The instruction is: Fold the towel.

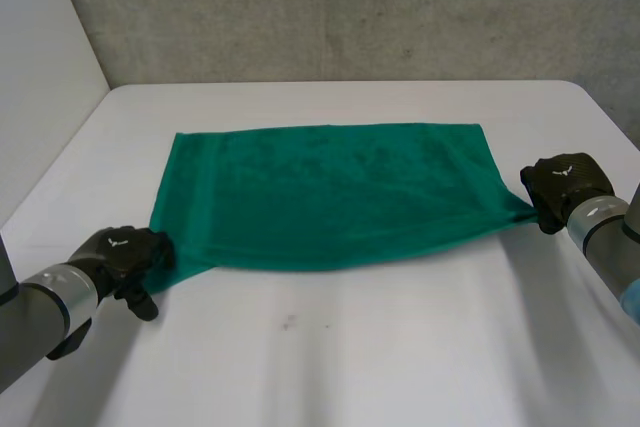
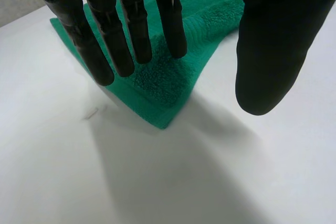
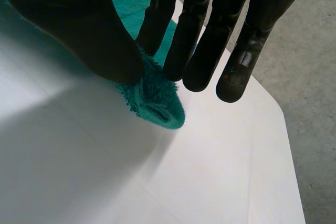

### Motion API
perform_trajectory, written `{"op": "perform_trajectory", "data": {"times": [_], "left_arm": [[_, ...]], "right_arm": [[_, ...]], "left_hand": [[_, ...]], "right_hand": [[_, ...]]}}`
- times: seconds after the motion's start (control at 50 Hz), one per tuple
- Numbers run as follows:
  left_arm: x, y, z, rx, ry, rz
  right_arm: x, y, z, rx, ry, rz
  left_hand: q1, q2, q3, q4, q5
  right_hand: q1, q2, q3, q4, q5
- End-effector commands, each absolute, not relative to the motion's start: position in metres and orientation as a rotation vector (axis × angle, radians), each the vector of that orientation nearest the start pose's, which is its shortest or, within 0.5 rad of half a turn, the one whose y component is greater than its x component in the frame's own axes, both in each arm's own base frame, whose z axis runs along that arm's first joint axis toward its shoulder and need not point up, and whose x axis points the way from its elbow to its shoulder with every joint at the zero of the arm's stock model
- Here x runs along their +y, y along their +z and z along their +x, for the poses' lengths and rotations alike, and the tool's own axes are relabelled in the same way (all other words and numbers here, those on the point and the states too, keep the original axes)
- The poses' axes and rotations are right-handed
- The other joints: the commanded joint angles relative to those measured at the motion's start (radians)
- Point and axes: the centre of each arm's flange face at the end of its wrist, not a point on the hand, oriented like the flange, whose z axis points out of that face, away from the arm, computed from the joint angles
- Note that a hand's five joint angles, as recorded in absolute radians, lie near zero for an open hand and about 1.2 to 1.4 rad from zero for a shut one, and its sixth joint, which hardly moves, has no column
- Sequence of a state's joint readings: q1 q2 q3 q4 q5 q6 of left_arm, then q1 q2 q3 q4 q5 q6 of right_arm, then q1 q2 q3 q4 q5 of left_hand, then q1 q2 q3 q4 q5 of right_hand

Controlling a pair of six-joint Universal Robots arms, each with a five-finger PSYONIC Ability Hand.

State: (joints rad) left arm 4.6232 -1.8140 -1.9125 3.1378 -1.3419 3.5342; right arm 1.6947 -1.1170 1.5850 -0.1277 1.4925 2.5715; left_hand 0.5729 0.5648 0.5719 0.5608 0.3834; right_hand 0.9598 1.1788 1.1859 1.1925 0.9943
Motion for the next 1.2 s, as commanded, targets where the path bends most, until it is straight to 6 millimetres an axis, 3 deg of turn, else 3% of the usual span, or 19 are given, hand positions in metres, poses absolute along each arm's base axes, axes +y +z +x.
{"op": "perform_trajectory", "data": {"times": [0.02, 0.64, 0.74, 0.82, 0.88, 1.02, 1.06, 1.14, 1.18, 1.2], "left_arm": [[-0.262, 0.141, -0.176, 2.633, -1.592, 0.829], [-0.302, 0.13, -0.179, 2.532, -1.705, 0.826], [-0.313, 0.128, -0.18, 2.493, -1.743, 0.827], [-0.318, 0.126, -0.181, 2.472, -1.769, 0.827], [-0.321, 0.127, -0.182, 2.451, -1.8, 0.819], [-0.315, 0.138, -0.183, 2.435, -1.821, 0.816], [-0.306, 0.156, -0.182, 2.405, -1.858, 0.811], [-0.284, 0.171, -0.176, 2.437, -1.811, 0.809], [-0.275, 0.174, -0.173, 2.476, -1.76, 0.808], [-0.27, 0.175, -0.17, 2.501, -1.727, 0.802]], "right_arm": [[-0.334, 0.161, 0.181, 2.552, -1.895, -1.006], [-0.329, 0.148, 0.183, 2.571, -1.831, -1.025], [-0.329, 0.147, 0.183, 2.573, -1.827, -1.025], [-0.329, 0.146, 0.183, 2.576, -1.825, -1.025], [-0.329, 0.147, 0.183, 2.577, -1.825, -1.023], [-0.332, 0.157, 0.181, 2.577, -1.85, -1.028], [-0.327, 0.168, 0.179, 2.586, -1.838, -1.079], [-0.311, 0.186, 0.177, 2.615, -1.763, -1.248], [-0.289, 0.191, 0.175, 2.644, -1.592, -1.478], [-0.289, 0.191, 0.175, 2.644, -1.591, -1.479]], "left_hand": [[0.002, 0.01, 0.003, 0.014, 0.017], [0.081, 0.089, 0.082, 0.093, 0.096], [0.189, 0.197, 0.19, 0.201, 0.204], [0.424, 0.432, 0.425, 0.436, 0.439], [0.773, 0.781, 0.774, 0.785, 0.788], [0.823, 0.831, 0.824, 0.835, 0.838], [0.823, 0.831, 0.824, 0.835, 0.838], [0.823, 0.831, 0.824, 0.835, 0.838], [0.823, 0.831, 0.824, 0.835, 0.838], [0.823, 0.831, 0.824, 0.835, 0.838]], "right_hand": [[0.436, 0.217, 0.21, 0.204, 0.227], [0.436, 0.217, 0.21, 0.204, 0.227], [0.436, 0.217, 0.21, 0.204, 0.227], [0.436, 0.217, 0.21, 0.204, 0.227], [0.436, 0.217, 0.21, 0.204, 0.227], [0.436, 0.217, 0.21, 0.204, 0.227], [0.436, 0.217, 0.21, 0.204, 0.227], [0.436, 0.217, 0.21, 0.204, 0.227], [0.436, 0.217, 0.21, 0.204, 0.227], [0.436, 0.217, 0.21, 0.204, 0.227]]}}
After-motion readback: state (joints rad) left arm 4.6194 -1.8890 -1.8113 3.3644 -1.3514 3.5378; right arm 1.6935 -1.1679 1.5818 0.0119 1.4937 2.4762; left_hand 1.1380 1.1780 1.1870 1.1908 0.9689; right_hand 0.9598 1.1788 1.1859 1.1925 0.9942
